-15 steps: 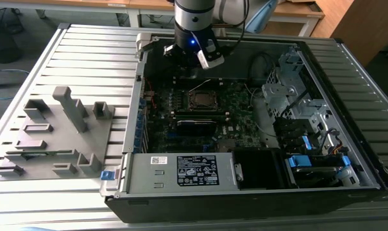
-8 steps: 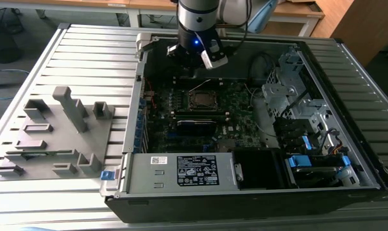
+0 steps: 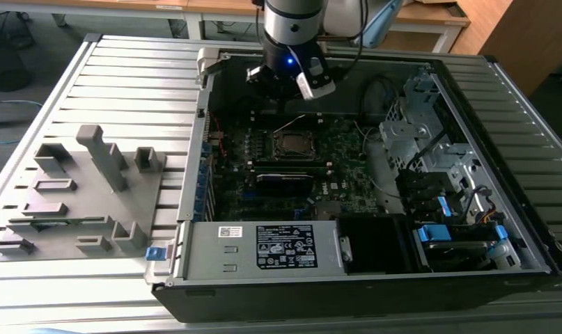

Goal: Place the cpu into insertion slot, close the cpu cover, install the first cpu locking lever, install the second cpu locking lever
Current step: 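Install the first cpu locking lever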

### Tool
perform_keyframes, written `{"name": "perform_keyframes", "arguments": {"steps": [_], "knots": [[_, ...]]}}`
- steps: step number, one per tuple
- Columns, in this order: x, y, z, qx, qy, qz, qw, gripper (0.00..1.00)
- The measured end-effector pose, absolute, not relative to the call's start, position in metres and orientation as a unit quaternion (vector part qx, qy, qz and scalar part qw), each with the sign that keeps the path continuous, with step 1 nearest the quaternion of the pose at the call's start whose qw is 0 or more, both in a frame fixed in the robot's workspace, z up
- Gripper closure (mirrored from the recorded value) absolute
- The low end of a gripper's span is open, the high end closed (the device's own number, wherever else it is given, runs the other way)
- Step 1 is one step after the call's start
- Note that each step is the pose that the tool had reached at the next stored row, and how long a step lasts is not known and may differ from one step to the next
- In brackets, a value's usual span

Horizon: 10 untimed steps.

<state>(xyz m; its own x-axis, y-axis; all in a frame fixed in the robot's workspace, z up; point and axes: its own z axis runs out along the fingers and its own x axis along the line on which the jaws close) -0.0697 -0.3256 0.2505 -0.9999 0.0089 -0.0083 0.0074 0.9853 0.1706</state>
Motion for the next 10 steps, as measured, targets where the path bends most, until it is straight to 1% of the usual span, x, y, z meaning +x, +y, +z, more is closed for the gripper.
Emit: {"name": "perform_keyframes", "arguments": {"steps": [9, 10], "knots": [[-0.0649, -0.3250, 0.2475, 0.006, 0.996, 0.084, 0.005, 0.89], [-0.0649, -0.3250, 0.2474, 0.006, 0.997, 0.080, 0.005, 0.89]]}}
